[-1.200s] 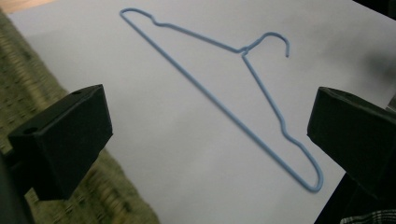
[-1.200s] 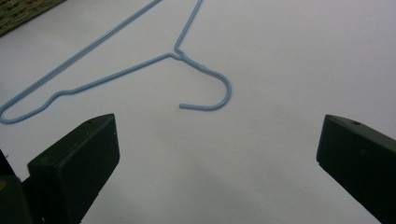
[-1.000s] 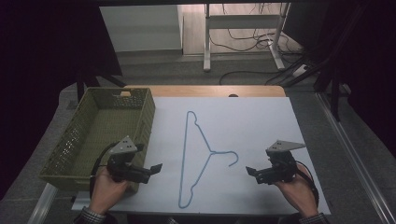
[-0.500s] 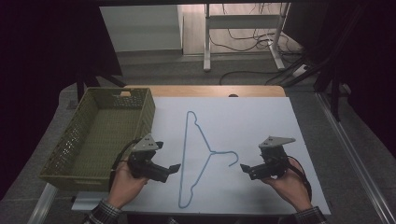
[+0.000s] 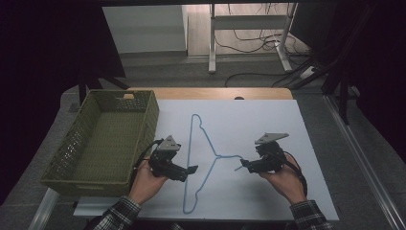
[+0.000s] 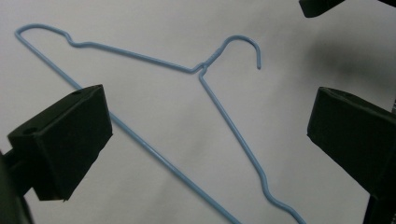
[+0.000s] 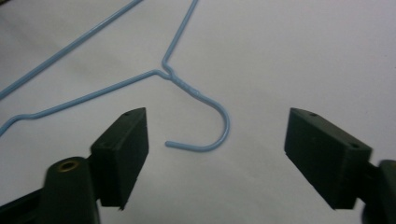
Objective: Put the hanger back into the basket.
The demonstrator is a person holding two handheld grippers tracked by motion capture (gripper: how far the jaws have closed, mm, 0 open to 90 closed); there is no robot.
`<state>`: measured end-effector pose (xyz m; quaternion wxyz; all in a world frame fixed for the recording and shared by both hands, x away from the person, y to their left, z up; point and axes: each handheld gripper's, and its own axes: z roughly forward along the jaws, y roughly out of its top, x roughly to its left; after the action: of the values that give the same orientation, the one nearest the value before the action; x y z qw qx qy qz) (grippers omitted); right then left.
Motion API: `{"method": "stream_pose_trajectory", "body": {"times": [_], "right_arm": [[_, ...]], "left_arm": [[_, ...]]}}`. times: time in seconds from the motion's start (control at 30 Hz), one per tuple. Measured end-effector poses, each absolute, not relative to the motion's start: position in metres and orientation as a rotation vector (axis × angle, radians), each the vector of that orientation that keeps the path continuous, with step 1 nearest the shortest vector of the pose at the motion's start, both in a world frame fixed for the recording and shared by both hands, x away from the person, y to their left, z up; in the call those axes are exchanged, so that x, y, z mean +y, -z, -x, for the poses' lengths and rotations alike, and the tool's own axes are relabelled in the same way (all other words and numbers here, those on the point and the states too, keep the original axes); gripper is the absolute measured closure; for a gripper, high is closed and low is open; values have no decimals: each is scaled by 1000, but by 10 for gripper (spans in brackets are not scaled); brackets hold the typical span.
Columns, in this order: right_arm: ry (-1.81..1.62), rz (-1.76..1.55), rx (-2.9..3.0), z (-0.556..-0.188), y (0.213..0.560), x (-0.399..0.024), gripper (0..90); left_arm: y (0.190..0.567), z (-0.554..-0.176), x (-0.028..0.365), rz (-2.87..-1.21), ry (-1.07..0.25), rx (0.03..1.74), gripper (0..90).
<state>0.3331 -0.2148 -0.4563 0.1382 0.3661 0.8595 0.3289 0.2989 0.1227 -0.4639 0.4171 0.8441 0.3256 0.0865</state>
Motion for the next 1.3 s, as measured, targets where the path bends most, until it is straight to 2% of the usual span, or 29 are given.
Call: {"method": "stream_pose_trajectory", "body": {"times": [0.17,0.43,0.57,0.93,1.3], "right_arm": [[-920,-1056,2508,-344,465,-212,384],[-886,-1062,2545,-364,481,-204,656],[-838,-1044,2553,-371,492,-197,740],[-762,-1046,2574,-378,510,-189,838],[-796,-1002,2534,-372,497,-186,861]], "left_arm": [[471,-306,117,-2125,-214,818,4],[480,-311,108,-2139,-204,811,7],[485,-311,107,-2133,-196,820,11],[493,-310,102,-2164,-190,818,19],[499,-312,86,-2211,-88,826,39]]}}
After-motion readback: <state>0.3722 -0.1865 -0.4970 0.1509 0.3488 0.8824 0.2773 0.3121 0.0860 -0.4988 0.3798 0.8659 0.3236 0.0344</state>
